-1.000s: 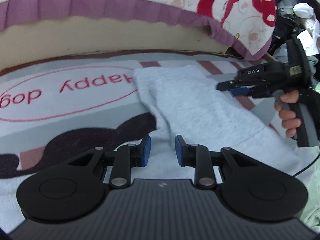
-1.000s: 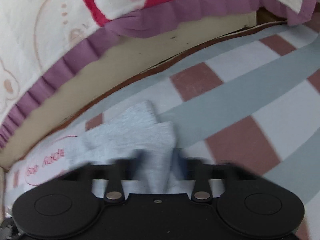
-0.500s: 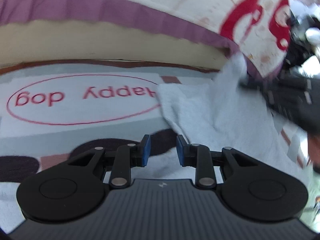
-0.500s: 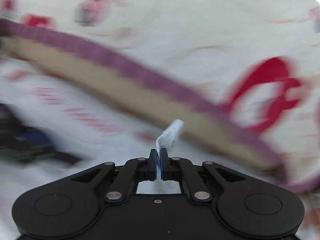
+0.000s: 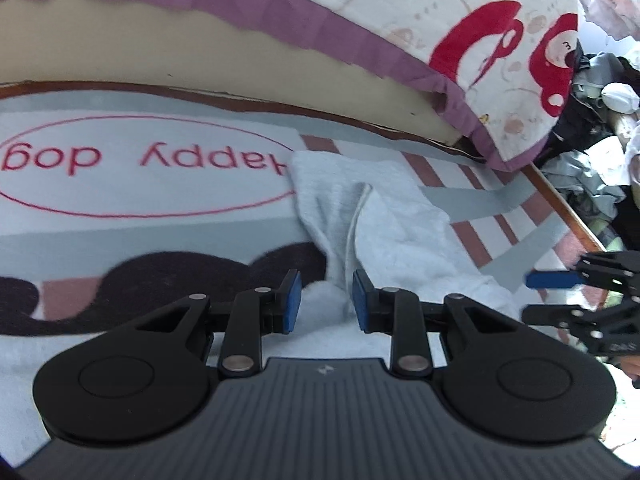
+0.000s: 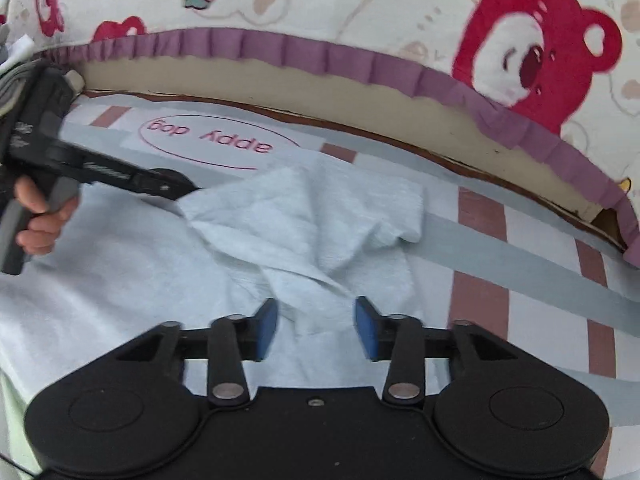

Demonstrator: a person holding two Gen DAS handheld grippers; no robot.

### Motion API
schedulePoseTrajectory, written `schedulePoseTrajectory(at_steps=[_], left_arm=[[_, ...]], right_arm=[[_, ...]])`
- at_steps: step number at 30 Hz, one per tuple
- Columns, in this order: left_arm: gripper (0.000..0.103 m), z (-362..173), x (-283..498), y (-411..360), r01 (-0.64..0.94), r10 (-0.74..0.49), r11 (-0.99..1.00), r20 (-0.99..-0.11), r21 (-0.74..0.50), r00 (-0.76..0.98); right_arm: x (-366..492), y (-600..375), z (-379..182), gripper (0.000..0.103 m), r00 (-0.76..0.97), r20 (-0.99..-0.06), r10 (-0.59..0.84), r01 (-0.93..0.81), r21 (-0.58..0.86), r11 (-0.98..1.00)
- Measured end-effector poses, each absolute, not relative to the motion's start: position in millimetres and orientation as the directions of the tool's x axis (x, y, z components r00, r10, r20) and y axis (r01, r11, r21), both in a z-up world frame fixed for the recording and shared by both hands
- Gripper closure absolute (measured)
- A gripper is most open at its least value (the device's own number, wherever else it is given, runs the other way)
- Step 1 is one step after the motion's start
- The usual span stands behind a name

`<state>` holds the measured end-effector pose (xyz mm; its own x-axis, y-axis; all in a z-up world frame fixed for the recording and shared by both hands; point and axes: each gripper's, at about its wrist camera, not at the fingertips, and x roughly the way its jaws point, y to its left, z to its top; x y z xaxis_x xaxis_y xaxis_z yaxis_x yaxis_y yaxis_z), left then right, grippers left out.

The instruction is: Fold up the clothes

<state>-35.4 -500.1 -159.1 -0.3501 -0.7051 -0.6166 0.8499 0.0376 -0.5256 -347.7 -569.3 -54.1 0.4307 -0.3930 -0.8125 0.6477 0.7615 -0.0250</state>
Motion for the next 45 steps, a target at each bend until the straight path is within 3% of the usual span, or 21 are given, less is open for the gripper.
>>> schedulePoseTrajectory(at_steps=[5, 6, 7, 8, 10, 13, 17, 26, 30, 35, 37, 38, 39, 43, 45], left_arm=[[0.075, -161.7, -28.0, -501.1, 0.768, -0.699, 0.060, -0.576, -0.637, -0.423], [0.075, -162.3, -27.1, -501.3, 0.759, -0.700, 0.065, -0.571, -0.648, -0.429], [0.075, -162.6, -26.6, -501.5, 0.754, -0.700, 0.068, -0.570, -0.654, -0.431], [0.075, -162.6, -27.4, -501.4, 0.761, -0.699, 0.069, -0.576, -0.645, -0.424], [0.075, -162.4, -28.0, -500.7, 0.772, -0.698, 0.072, -0.585, -0.631, -0.413], [0.075, -161.2, -26.8, -501.0, 0.781, -0.705, 0.076, -0.587, -0.620, -0.397], [0.075, -159.0, -25.6, -503.4, 0.795, -0.713, 0.086, -0.595, -0.600, -0.372], [0.067, -161.2, -30.4, -572.8, 0.859, -0.667, 0.125, -0.683, -0.497, -0.299], [0.062, -167.0, -38.0, -608.9, 0.877, -0.663, 0.098, -0.688, -0.470, -0.295], [0.054, -169.9, -57.6, -635.8, 0.904, -0.666, -0.007, -0.673, -0.427, -0.323], [0.059, -169.7, -61.6, -639.7, 0.905, -0.663, -0.032, -0.669, -0.424, -0.336], [0.069, -168.6, -63.8, -640.0, 0.910, -0.665, -0.046, -0.667, -0.413, -0.336], [0.098, -164.9, -66.7, -636.3, 0.923, -0.679, -0.065, -0.661, -0.380, -0.320], [0.098, -146.8, -76.8, -617.2, 0.965, -0.757, -0.100, -0.611, -0.243, -0.233], [0.098, -134.5, -80.1, -603.0, 0.981, -0.813, -0.074, -0.559, -0.179, -0.164]], right_arm=[[-352.2, -622.4, -87.1, 0.045, 0.497, -0.812, -0.305, 0.703, 0.171, 0.690], [-350.2, -626.9, -93.7, 0.061, 0.510, -0.820, -0.260, 0.685, 0.205, 0.699], [-343.7, -623.8, -97.5, 0.093, 0.504, -0.830, -0.238, 0.644, 0.177, 0.744], [-337.2, -618.0, -98.5, 0.099, 0.497, -0.834, -0.239, 0.604, 0.135, 0.786], [-327.2, -592.6, -84.1, 0.099, 0.501, -0.789, -0.356, 0.553, -0.024, 0.833], [-337.4, -588.5, -67.2, 0.099, 0.523, -0.706, -0.477, 0.632, -0.054, 0.773], [-350.1, -610.4, -87.5, 0.099, 0.391, -0.746, -0.539, 0.724, -0.112, 0.680], [-364.2, -638.1, -109.2, 0.090, 0.404, -0.817, -0.411, 0.780, 0.074, 0.621], [-385.4, -655.8, -112.9, 0.069, 0.482, -0.795, -0.368, 0.809, 0.241, 0.537], [-390.9, -662.1, -123.0, 0.063, 0.493, -0.803, -0.333, 0.796, 0.263, 0.545], [-388.3, -660.8, -126.7, 0.059, 0.497, -0.803, -0.328, 0.786, 0.258, 0.561], [-387.5, -660.5, -126.9, 0.057, 0.502, -0.799, -0.330, 0.781, 0.256, 0.569], [-386.5, -660.5, -127.2, 0.056, 0.503, -0.799, -0.330, 0.776, 0.251, 0.578], [-380.4, -656.1, -127.6, 0.060, 0.493, -0.795, -0.353, 0.747, 0.178, 0.641], [-379.9, -652.0, -127.5, 0.073, 0.491, -0.791, -0.366, 0.736, 0.151, 0.660]])
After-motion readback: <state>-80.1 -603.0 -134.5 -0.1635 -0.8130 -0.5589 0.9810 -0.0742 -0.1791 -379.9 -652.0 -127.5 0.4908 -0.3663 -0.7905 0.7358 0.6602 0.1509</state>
